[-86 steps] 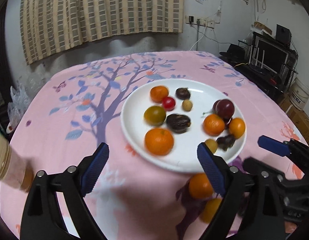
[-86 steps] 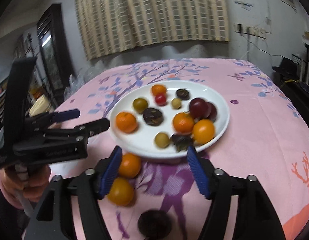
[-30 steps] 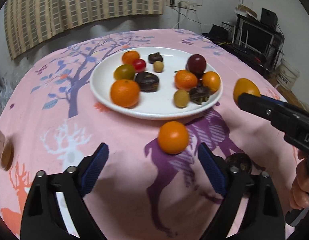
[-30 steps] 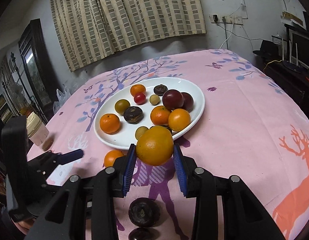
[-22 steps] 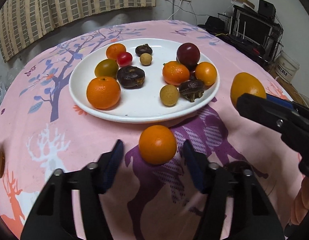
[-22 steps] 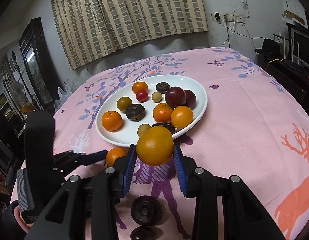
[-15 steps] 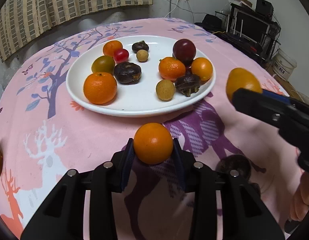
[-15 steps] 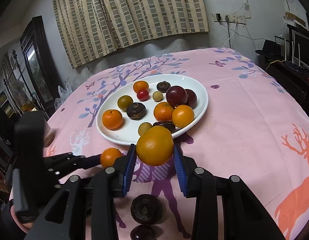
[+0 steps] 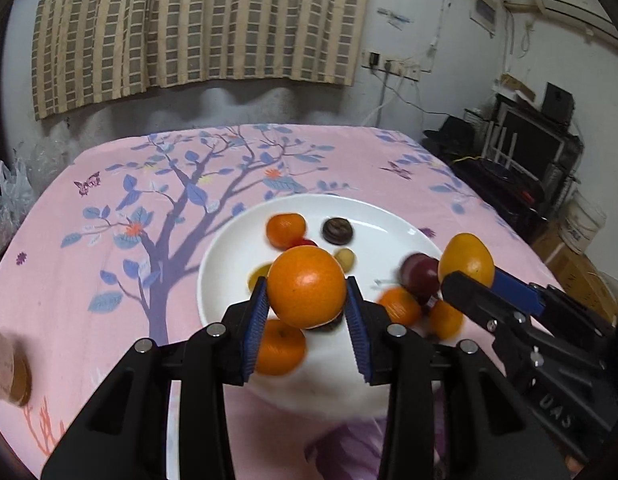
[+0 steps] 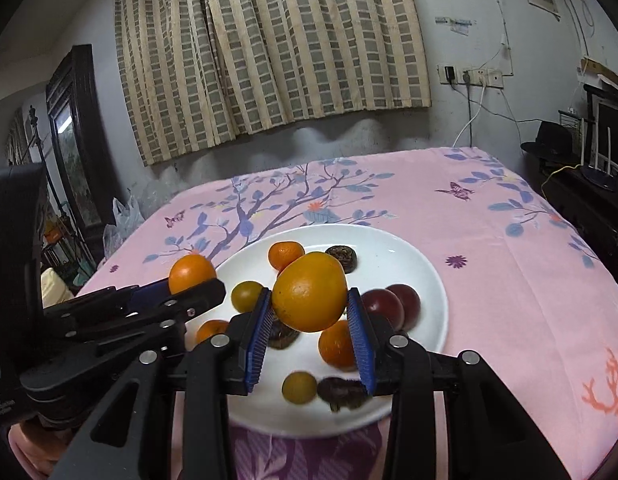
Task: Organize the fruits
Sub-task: 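Place the orange and mandarin on the white plate, opening both grippers, then grasp a mangosteen with the right gripper while the left grasps a red cherry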
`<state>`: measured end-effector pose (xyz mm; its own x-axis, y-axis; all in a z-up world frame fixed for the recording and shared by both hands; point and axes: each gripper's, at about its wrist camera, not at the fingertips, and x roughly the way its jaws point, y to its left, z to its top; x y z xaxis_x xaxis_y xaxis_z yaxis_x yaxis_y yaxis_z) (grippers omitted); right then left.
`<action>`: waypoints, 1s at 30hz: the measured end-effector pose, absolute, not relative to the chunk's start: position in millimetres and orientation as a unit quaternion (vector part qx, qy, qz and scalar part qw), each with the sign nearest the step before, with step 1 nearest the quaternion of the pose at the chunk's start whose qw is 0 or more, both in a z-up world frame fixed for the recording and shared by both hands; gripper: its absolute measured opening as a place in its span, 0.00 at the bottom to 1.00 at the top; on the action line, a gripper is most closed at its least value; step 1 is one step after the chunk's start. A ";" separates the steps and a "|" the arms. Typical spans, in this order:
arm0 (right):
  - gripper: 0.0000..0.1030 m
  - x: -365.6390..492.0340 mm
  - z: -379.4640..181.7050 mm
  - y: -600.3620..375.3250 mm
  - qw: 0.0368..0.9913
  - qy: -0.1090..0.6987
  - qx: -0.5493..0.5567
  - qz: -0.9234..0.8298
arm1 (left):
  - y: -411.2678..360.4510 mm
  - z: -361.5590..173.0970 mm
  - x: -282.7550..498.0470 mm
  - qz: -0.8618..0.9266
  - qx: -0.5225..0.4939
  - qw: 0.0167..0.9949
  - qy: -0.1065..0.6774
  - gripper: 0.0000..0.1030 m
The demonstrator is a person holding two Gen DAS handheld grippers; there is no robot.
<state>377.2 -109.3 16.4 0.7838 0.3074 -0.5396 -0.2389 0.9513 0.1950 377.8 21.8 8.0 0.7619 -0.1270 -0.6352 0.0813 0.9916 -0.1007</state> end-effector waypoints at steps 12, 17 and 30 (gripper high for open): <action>0.52 385.8 10.9 -104.3 0.939 0.307 0.048 0.149 | 35.4 -2.5 400.3 -0.005 -0.041 0.938 0.345 0.73; 0.52 364.4 17.4 -102.8 0.943 0.294 0.036 0.152 | 33.3 8.5 381.7 0.000 -0.037 0.942 0.334 0.76; 0.65 309.6 -13.7 -114.8 0.905 0.388 -0.003 0.172 | 31.7 -4.9 306.8 0.004 -0.019 0.937 0.349 0.93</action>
